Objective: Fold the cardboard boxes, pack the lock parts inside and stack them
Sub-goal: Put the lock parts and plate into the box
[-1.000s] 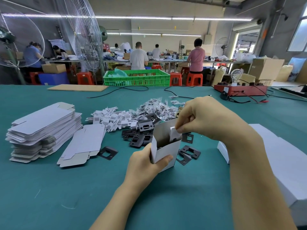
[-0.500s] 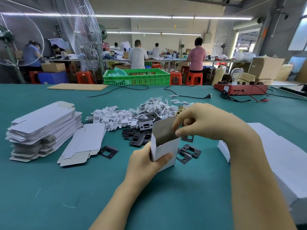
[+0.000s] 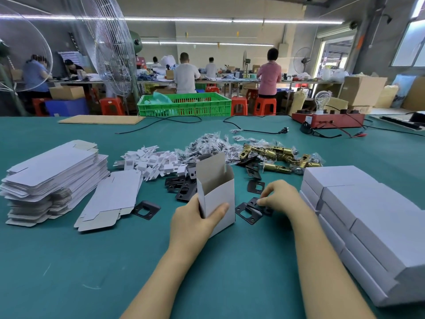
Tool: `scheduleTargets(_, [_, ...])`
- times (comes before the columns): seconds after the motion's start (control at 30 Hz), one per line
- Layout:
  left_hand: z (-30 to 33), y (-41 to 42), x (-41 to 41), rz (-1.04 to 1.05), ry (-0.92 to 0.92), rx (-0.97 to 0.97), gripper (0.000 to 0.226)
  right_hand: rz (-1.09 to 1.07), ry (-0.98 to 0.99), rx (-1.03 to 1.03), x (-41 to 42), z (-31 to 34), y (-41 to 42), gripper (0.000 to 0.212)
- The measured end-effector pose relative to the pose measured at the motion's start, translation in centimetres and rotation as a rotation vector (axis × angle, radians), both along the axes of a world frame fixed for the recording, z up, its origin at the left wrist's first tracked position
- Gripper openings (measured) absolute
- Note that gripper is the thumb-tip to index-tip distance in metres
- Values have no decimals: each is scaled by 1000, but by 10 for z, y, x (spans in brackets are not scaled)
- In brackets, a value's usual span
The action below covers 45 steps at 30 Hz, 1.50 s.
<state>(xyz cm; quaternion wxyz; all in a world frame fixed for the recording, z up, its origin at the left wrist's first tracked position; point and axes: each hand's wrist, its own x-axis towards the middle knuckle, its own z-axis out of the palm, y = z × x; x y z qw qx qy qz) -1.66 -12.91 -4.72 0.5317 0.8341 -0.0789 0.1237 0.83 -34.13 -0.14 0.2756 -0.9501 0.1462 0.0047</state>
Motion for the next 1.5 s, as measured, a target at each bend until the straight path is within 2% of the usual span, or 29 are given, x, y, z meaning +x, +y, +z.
scheduleTargets(0.07, [1,0,0,25,-23,75,28,7,13,10,2,-4,2,7])
scheduleTargets(0.2, [1,0,0,66,-58,171,52,12,55,57,4,-5,3,14])
scheduleTargets(0.27, [0,0,0,84,-86,199,57,-13,3,136,3,-5,2,15])
scheduleTargets(0.37, [0,0,0,86,-90,209,56,-131,-203,587,1,-2,2,18])
scheduleTargets(0.43, [0,0,0,87,-73,210,49,-263,-234,1076,2,3,0,15])
scheduleTargets(0.5, [1,0,1,89,-54,199,50,-354,-181,1529,1,5,-2,14])
scheduleTargets(0.57, [1,0,1,89,-50,189,56,-385,-163,1758,-1,4,-6,16])
scheduleTargets(0.63, [0,0,1,85,-52,183,53,-370,-187,1821,-2,4,-6,18])
scheduleTargets(0.73, [-1,1,2,70,-54,162,44,-326,-219,1779,-3,5,-2,27])
scheduleTargets(0.87, [0,0,1,60,-49,163,52,-222,-178,1679,-5,7,-1,31])
scheduleTargets(1.0, [0,1,2,59,-45,164,35,-111,-189,1708,-8,12,0,28])
scheduleTargets(1.1, [1,1,0,49,-58,170,37,-146,-295,1502,-8,18,2,13])
scheduleTargets(1.2, [2,2,-2,46,-80,173,43,-137,-389,1291,-10,26,1,19])
scheduleTargets(1.33, [3,1,-4,39,-88,173,56,33,-449,1081,-20,47,3,31])
scheduleTargets(1.5, [3,2,-4,20,-60,150,56,129,-557,567,-39,78,8,12])
